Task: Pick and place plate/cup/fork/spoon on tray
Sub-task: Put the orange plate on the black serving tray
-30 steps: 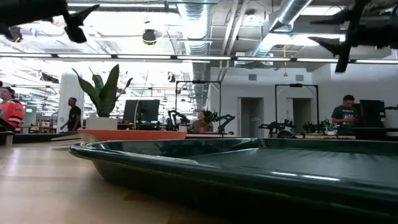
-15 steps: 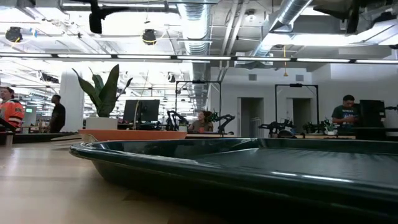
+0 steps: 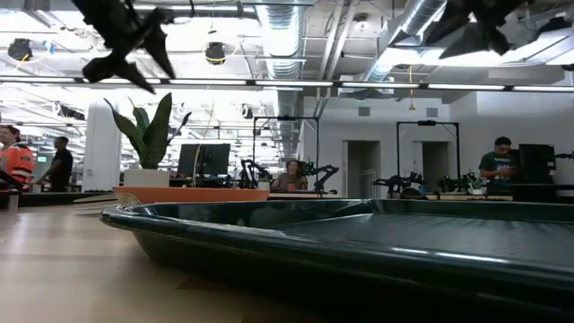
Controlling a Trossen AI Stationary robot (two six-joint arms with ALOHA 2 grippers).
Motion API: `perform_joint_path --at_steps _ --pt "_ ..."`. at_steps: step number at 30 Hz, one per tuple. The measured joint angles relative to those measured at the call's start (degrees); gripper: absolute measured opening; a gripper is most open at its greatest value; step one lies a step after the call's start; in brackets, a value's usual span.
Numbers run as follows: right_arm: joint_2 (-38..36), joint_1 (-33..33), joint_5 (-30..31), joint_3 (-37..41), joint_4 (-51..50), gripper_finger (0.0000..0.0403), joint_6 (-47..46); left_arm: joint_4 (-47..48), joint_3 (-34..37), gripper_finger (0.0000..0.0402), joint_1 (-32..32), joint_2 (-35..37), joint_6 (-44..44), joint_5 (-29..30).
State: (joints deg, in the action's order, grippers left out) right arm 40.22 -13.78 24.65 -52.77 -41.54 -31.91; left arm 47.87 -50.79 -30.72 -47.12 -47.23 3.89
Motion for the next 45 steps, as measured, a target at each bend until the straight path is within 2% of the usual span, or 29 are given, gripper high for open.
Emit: perform_joint_path --at_steps 5,11,23,28,33,45 --pt "6.29 -1.53 -1.05 0.00 -3.97 0.0260 -3.12 5.78 0.33 0.0209 0.00 -3.94 -3.16 2.46" --pt "13.14 -3.03 -4.74 0.02 -4.23 0.0260 -3.70 9.55 0.33 0.0209 0.70 -8.24 -3.53 3.94" --pt "21.22 -3.30 -6.86 0.02 -4.42 0.0260 -3.63 10.37 0.70 0.0209 3.78 -14.59 -6.70 5.84" --pt "21.75 -3.30 -6.85 0.02 -4.99 0.0260 -3.49 4.71 7.43 0.0209 3.91 -13.12 -10.79 2.76" --pt "21.72 -3.30 -6.78 0.02 -4.78 0.0260 -2.76 1.73 14.42 0.0209 4.59 -11.88 -15.90 5.35" --pt "21.72 -3.30 -6.71 0.02 -4.72 0.0260 -2.57 -16.23 24.89 0.0209 2.92 -11.74 -18.01 3.94"
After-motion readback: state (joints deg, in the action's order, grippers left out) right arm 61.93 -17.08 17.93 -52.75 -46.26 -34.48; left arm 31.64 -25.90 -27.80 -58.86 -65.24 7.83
